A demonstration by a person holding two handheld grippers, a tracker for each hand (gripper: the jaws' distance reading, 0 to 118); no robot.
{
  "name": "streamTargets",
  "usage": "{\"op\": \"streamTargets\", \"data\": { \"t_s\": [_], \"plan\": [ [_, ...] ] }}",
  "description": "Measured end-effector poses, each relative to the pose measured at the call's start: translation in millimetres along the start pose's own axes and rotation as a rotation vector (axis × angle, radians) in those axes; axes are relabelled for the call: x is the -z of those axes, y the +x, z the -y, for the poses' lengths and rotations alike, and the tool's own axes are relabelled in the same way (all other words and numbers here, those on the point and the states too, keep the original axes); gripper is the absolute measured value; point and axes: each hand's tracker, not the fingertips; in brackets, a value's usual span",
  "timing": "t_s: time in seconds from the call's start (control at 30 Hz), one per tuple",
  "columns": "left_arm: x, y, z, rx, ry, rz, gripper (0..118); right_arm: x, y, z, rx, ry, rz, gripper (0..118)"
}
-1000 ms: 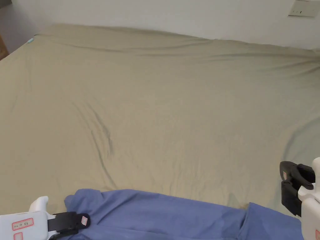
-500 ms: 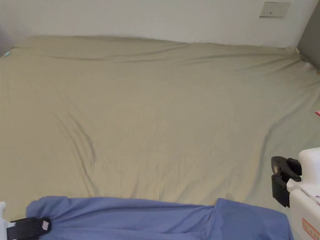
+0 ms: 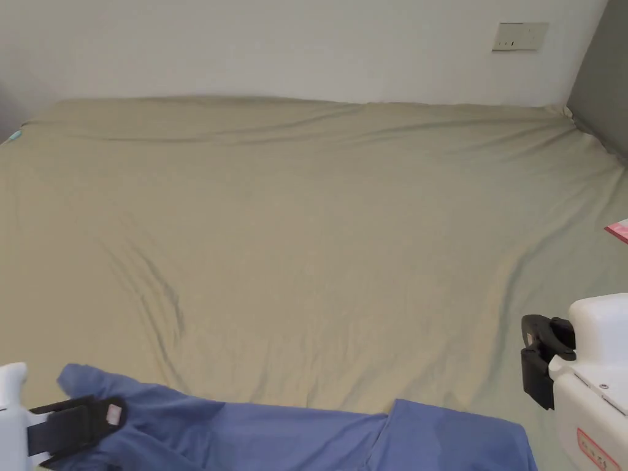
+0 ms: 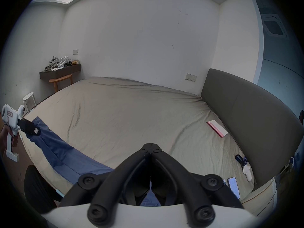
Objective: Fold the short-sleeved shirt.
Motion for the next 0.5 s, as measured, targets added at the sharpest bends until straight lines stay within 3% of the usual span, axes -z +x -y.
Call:
{"op": "streamTargets", "data": {
  "t_s": [0.23,0.5],
  "plan": [
    [72.6,75.5,7.3,0.123,-0.116,0.089,10,-10.4,12.0,2.7,0.013,0.004,0.018,2],
    [183.8,104.5,57.4,0.173,-0.332,-0.031,10,-14.2,26.0,13.5,0.031,-0.003,0.040,2]
  ]
}}
